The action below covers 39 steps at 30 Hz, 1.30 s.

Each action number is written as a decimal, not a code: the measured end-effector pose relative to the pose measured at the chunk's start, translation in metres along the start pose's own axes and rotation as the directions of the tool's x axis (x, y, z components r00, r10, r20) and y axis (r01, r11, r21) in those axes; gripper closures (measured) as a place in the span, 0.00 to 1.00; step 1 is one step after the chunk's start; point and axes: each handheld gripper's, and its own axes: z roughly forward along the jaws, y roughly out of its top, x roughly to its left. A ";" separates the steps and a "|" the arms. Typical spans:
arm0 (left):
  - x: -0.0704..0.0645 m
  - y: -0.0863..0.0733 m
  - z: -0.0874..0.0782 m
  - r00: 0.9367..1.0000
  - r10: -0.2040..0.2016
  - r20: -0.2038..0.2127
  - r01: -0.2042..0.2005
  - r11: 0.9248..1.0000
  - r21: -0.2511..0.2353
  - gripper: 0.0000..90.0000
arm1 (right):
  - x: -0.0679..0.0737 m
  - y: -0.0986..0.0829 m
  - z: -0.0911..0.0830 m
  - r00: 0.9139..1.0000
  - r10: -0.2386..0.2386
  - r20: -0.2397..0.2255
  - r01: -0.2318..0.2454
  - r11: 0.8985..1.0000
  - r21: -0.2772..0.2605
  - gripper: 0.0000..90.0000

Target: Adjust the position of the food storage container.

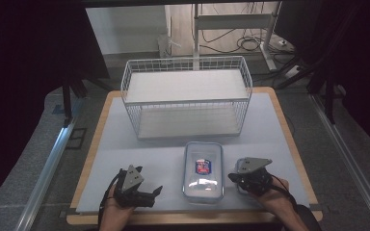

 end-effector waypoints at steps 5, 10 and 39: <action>0.000 0.000 0.000 1.000 0.005 0.002 -0.005 1.000 0.006 0.05 | -0.008 -0.005 -0.005 1.000 0.028 -0.005 -0.028 1.000 0.000 1.00; -0.001 0.000 0.001 1.000 0.007 0.004 -0.007 1.000 0.011 0.05 | -0.015 -0.012 -0.009 0.999 0.037 0.023 -0.038 0.999 0.030 1.00; 0.006 0.000 -0.006 0.999 -0.034 -0.007 0.034 0.999 -0.025 0.05 | 0.019 -0.007 0.002 0.979 0.073 -0.192 -0.068 0.997 0.033 0.99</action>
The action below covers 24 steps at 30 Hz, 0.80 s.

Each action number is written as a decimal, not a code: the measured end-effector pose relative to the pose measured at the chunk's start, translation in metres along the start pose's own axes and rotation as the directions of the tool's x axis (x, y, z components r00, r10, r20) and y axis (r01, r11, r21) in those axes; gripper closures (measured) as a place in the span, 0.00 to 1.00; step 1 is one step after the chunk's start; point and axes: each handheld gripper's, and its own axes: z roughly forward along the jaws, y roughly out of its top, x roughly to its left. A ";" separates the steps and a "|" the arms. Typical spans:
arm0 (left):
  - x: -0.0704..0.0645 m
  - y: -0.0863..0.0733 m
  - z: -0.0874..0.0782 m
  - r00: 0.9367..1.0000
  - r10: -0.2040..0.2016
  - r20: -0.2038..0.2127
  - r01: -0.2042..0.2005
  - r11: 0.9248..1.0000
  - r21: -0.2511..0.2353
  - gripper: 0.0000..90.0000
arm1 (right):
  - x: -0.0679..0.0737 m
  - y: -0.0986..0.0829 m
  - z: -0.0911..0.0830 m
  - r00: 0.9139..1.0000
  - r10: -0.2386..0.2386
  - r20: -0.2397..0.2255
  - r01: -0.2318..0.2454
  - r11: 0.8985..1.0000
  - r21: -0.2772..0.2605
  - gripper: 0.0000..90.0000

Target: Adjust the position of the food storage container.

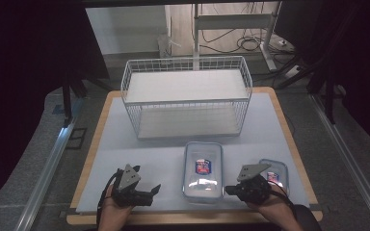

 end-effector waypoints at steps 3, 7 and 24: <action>0.001 0.000 -0.001 1.000 -0.006 -0.004 0.006 1.000 -0.002 0.05 | 0.003 0.001 0.004 1.000 0.001 -0.018 -0.002 1.000 -0.009 1.00; 0.004 0.000 -0.002 1.000 -0.020 -0.006 0.020 1.000 -0.009 0.05 | 0.015 0.010 0.018 0.996 -0.019 -0.081 0.017 1.000 -0.021 1.00; 0.019 -0.002 -0.022 0.995 -0.094 -0.029 0.093 0.995 -0.048 0.04 | 0.021 0.041 0.042 0.995 -0.073 -0.069 0.068 0.996 -0.063 0.99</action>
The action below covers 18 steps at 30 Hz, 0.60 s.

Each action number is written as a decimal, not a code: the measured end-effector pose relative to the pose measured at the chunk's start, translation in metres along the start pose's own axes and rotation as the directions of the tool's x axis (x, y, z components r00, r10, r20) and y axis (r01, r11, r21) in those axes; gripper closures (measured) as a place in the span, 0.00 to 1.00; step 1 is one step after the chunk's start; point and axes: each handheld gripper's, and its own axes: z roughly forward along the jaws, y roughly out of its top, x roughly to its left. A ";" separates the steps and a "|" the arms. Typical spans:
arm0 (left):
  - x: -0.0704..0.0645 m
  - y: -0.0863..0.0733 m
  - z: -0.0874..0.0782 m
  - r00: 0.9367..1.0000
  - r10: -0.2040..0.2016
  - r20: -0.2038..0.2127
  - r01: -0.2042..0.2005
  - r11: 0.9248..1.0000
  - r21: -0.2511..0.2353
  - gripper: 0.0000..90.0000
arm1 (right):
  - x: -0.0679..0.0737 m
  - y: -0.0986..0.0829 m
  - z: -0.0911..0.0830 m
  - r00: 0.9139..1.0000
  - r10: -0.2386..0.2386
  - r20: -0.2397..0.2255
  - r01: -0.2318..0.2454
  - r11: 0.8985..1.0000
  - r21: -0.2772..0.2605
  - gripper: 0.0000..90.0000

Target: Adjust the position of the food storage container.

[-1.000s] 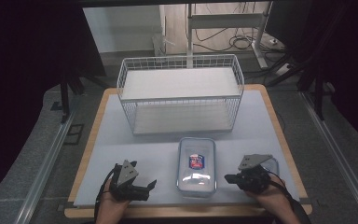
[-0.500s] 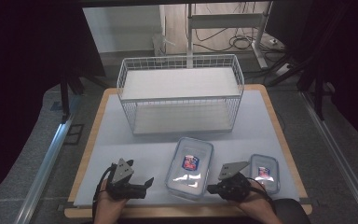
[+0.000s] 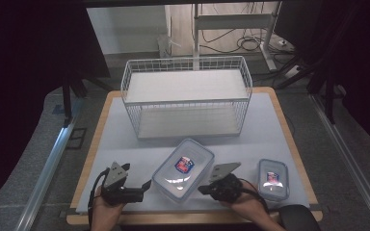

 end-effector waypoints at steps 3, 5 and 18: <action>0.002 -0.001 -0.005 0.999 -0.029 0.041 0.030 0.999 -0.011 0.02 | -0.020 -0.007 -0.021 0.995 0.061 0.083 -0.058 0.998 -0.038 0.99; 0.001 -0.001 -0.008 0.997 -0.051 0.050 0.052 0.999 -0.003 0.04 | -0.034 -0.006 -0.031 0.988 0.093 0.121 -0.086 0.994 -0.061 0.99; -0.018 -0.015 0.001 0.978 -0.088 0.189 0.060 0.987 0.151 0.75 | -0.097 0.024 -0.005 0.958 0.147 0.245 -0.144 0.989 -0.029 0.98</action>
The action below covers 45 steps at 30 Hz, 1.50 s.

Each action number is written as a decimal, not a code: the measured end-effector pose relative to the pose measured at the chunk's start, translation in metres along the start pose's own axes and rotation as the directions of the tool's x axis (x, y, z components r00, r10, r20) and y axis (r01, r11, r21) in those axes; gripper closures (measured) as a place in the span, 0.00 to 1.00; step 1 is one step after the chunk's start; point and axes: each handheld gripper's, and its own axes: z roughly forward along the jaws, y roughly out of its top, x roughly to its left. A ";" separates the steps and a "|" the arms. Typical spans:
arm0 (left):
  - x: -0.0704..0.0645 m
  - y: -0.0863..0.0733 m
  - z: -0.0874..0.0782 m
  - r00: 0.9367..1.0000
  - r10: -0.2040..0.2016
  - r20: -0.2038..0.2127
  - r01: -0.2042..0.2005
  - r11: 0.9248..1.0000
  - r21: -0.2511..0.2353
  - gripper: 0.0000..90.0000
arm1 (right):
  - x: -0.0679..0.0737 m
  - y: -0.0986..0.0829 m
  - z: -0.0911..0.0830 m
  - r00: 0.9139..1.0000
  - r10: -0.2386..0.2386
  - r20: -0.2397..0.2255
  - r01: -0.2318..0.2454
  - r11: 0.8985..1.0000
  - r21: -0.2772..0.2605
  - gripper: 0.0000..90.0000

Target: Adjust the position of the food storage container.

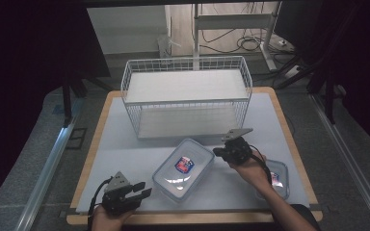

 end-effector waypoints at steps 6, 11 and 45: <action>-0.008 0.005 0.014 1.000 -0.006 0.015 0.006 1.000 0.030 0.98 | -0.006 0.005 0.013 1.000 0.002 -0.024 -0.001 1.000 0.028 0.99; -0.010 0.007 0.021 1.000 -0.001 -0.012 0.002 0.998 0.059 1.00 | -0.007 0.004 0.014 0.999 0.006 -0.038 -0.004 0.999 0.043 1.00; 0.040 0.059 0.078 0.997 -0.066 -0.042 0.069 0.995 0.075 1.00 | 0.024 -0.050 -0.042 0.998 0.037 -0.043 -0.034 0.996 0.080 1.00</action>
